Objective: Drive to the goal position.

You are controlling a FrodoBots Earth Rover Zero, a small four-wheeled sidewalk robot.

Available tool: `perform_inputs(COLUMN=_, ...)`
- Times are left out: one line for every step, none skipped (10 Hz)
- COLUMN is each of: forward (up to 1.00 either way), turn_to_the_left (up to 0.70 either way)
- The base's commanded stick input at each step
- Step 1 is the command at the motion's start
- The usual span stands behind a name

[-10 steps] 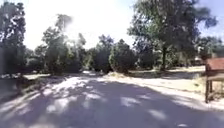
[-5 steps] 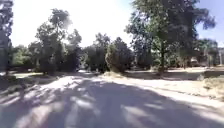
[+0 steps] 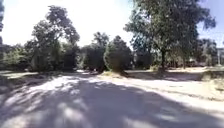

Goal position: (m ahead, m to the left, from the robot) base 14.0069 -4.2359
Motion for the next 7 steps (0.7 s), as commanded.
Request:
perform_inputs(forward=1.00, turn_to_the_left=0.00)
perform_inputs(forward=1.00, turn_to_the_left=0.00)
perform_inputs(forward=1.00, turn_to_the_left=0.00)
perform_inputs(forward=1.00, turn_to_the_left=0.07)
perform_inputs(forward=1.00, turn_to_the_left=0.23)
perform_inputs(forward=1.00, turn_to_the_left=0.40)
perform_inputs(forward=1.00, turn_to_the_left=0.40)
